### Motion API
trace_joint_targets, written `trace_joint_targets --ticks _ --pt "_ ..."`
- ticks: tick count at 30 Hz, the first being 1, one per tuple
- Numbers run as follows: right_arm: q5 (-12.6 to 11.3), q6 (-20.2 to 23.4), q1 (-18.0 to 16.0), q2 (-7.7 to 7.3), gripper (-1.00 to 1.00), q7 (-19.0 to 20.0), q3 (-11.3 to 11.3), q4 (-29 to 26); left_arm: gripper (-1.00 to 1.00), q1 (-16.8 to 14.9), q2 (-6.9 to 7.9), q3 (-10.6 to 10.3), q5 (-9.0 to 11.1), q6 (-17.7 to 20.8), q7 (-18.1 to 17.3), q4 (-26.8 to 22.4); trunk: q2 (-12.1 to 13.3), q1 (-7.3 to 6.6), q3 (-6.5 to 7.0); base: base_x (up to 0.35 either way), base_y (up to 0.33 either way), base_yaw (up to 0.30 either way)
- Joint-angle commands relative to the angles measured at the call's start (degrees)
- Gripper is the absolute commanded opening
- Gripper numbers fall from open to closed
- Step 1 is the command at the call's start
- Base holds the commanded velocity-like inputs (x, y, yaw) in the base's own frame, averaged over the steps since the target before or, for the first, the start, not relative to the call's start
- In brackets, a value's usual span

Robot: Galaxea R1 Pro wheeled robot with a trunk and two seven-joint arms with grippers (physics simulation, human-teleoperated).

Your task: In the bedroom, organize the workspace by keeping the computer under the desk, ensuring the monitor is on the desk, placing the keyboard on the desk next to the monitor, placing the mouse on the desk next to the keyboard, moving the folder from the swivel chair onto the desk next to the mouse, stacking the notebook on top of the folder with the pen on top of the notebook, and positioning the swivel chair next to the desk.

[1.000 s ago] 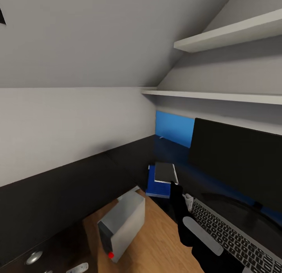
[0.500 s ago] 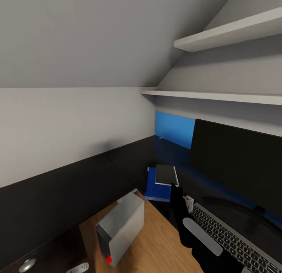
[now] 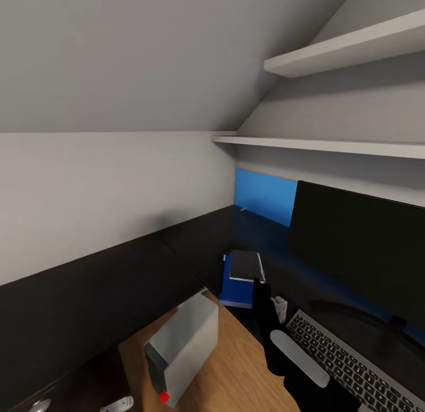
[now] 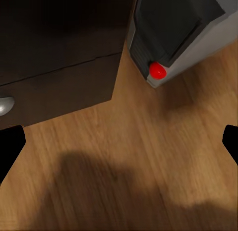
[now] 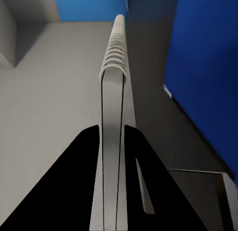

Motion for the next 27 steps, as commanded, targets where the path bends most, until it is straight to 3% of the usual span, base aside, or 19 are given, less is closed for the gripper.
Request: trace_joint_targets --ticks 1,27 --pt "-0.3 -0.4 -0.1 0.19 -1.0 0.3 0.2 0.1 1.0 0.0 -0.03 0.2 -0.3 -0.2 0.1 0.0 0.0 0.02 -0.06 0.173 0.057 0.0" --pt "0.5 -0.4 -0.1 0.71 -1.0 0.4 0.2 0.7 1.0 0.0 -0.37 -0.2 -0.3 -0.1 0.1 0.0 0.0 0.02 -0.06 0.045 0.005 0.0"
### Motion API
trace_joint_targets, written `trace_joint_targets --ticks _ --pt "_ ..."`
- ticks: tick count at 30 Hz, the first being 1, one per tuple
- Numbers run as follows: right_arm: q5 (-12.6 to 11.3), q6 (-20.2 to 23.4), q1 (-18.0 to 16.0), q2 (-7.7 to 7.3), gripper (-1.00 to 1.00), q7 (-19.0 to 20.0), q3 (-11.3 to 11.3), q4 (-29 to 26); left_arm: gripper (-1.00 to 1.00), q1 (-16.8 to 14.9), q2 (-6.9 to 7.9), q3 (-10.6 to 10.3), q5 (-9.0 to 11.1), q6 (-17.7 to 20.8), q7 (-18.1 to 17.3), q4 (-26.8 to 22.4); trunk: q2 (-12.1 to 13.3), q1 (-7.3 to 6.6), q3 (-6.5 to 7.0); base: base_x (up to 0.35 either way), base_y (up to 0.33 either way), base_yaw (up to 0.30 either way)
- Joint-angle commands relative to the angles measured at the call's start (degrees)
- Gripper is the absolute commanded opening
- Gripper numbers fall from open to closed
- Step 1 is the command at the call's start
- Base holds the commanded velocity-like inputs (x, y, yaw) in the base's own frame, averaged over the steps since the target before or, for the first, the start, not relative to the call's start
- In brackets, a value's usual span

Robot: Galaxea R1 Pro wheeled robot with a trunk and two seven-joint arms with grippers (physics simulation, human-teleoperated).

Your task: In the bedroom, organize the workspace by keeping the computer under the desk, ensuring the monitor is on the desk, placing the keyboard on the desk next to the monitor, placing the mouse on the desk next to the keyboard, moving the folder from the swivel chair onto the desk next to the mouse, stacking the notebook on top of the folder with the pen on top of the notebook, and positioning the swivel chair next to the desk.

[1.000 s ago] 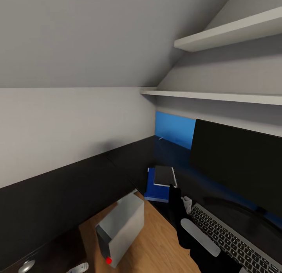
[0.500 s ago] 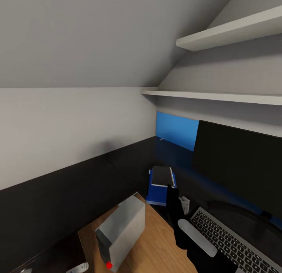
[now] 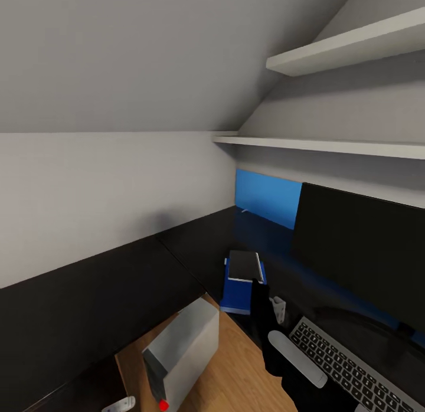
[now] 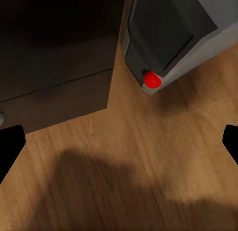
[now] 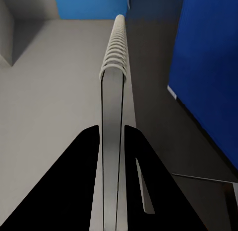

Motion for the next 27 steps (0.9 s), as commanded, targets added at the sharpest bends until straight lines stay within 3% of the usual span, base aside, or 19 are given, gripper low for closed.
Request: trace_joint_targets --ticks 1,6,27 --pt "-0.4 -0.4 -0.1 -0.06 -1.0 0.3 0.2 -0.1 1.0 0.0 -0.07 0.2 -0.3 -0.2 0.1 0.0 0.0 0.0 -0.06 0.003 0.0 0.0" --pt "-0.4 -0.4 -0.1 -0.06 -1.0 0.3 0.2 -0.1 1.0 0.0 -0.25 0.2 -0.2 -0.2 0.2 0.0 0.0 0.0 -0.06 0.001 0.0 0.0" --pt "-0.4 -0.4 -0.1 -0.06 -1.0 0.3 0.4 -0.1 1.0 0.0 -0.31 0.3 -0.1 -0.3 0.5 0.0 -8.1 4.39 -3.65 0.0 0.0 0.0"
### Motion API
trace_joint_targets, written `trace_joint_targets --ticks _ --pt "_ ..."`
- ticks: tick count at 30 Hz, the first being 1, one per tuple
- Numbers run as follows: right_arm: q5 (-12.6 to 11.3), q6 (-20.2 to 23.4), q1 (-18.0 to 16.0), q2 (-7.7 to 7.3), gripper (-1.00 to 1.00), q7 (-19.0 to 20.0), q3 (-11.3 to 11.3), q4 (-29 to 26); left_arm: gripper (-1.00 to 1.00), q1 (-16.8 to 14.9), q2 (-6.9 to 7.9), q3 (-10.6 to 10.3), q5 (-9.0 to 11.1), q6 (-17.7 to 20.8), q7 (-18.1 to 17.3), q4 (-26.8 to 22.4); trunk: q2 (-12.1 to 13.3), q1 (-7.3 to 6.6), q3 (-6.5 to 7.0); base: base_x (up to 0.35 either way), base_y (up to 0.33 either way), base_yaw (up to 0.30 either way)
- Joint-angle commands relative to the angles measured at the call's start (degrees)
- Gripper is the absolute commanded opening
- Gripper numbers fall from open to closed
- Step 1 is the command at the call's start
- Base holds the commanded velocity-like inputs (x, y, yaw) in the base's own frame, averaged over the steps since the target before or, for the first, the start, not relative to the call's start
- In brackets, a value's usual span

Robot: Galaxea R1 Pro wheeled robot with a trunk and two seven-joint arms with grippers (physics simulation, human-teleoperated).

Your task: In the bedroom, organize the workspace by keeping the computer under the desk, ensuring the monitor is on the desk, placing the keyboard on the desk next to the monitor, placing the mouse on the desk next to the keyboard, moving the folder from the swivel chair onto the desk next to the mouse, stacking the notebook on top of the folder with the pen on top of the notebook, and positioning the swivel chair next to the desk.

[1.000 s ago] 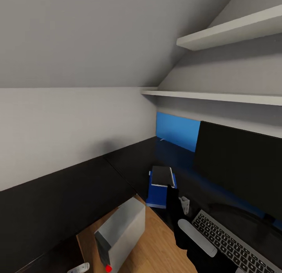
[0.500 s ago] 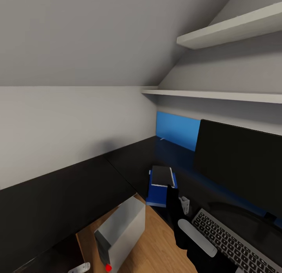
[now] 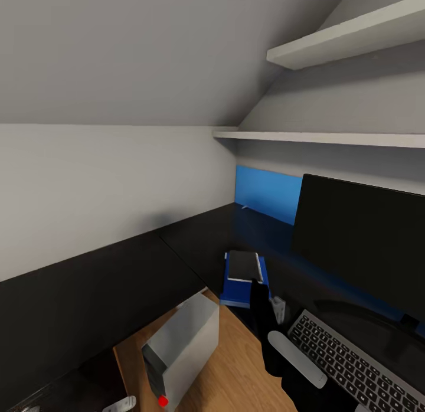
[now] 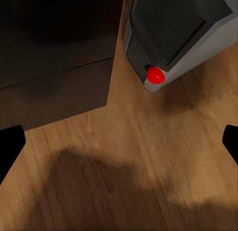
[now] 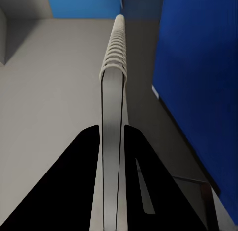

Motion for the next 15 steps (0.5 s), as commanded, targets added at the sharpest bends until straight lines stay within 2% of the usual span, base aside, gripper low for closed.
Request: trace_joint_targets --ticks 1,15 --pt "-0.4 -0.4 -0.1 -0.06 -1.0 0.3 0.3 -0.1 1.0 0.0 -0.03 0.2 -0.3 -0.2 0.1 0.0 0.0 0.0 -0.06 0.0 0.0 0.0" --pt "-0.4 -0.5 -0.1 -0.06 -1.0 0.2 0.8 -0.1 1.0 0.0 -0.04 0.2 -0.3 -0.1 -0.1 0.0 0.0 0.0 -0.06 0.0 0.0 0.0"
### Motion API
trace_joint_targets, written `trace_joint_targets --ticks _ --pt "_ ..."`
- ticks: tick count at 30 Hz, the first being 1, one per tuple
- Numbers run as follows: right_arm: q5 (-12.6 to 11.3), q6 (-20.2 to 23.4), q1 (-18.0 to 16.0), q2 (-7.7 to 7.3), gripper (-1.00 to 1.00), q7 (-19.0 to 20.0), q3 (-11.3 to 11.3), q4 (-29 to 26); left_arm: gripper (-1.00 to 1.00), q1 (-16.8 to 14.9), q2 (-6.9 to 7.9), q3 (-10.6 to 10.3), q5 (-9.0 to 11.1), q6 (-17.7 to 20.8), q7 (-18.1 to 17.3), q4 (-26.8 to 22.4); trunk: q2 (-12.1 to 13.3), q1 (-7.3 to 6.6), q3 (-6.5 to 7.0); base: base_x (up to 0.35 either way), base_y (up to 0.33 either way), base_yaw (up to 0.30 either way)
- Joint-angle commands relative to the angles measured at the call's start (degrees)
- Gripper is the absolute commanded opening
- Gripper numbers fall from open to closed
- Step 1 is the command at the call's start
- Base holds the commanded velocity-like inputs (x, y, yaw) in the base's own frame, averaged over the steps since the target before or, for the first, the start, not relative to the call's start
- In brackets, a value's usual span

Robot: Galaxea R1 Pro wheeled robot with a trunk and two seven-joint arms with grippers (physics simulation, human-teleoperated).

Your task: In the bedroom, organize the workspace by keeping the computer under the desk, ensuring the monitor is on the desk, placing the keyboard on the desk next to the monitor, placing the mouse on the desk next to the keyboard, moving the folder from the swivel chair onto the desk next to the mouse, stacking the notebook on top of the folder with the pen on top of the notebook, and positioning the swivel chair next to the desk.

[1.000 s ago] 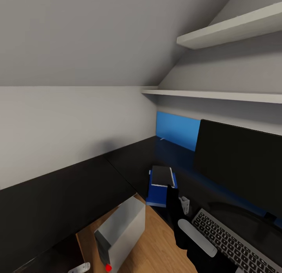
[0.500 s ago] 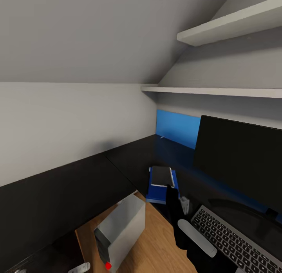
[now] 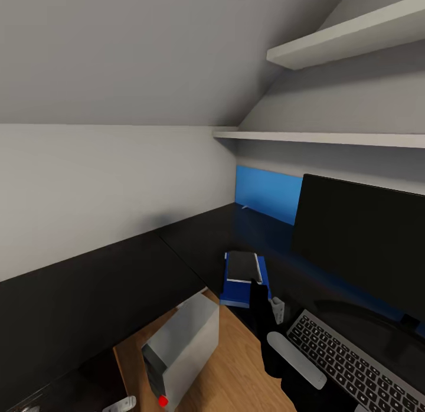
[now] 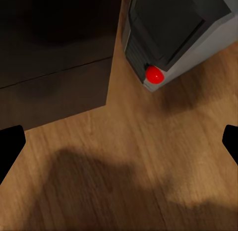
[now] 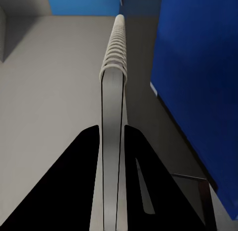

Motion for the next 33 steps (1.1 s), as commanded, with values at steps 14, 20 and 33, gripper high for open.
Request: trace_joint_targets --ticks 14,20,33 --pt "-0.4 -0.4 -0.1 -0.15 -1.0 0.4 0.1 -0.1 1.0 0.0 0.1 0.1 -0.5 -0.1 0.0 0.0 0.0 0.0 -0.06 0.0 -0.078 0.0" --pt "-0.3 -0.4 -0.1 -0.15 -1.0 0.3 0.1 -0.1 1.0 0.0 0.12 0.1 -0.6 -0.1 0.0 0.0 0.0 0.0 -0.06 0.001 -0.01 0.0" --pt "-0.3 -0.3 -0.1 -0.15 -1.0 0.3 0.1 -0.1 1.0 0.0 0.12 0.1 -0.5 -0.1 0.1 0.0 0.0 0.0 -0.06 0.09 0.0 0.0"
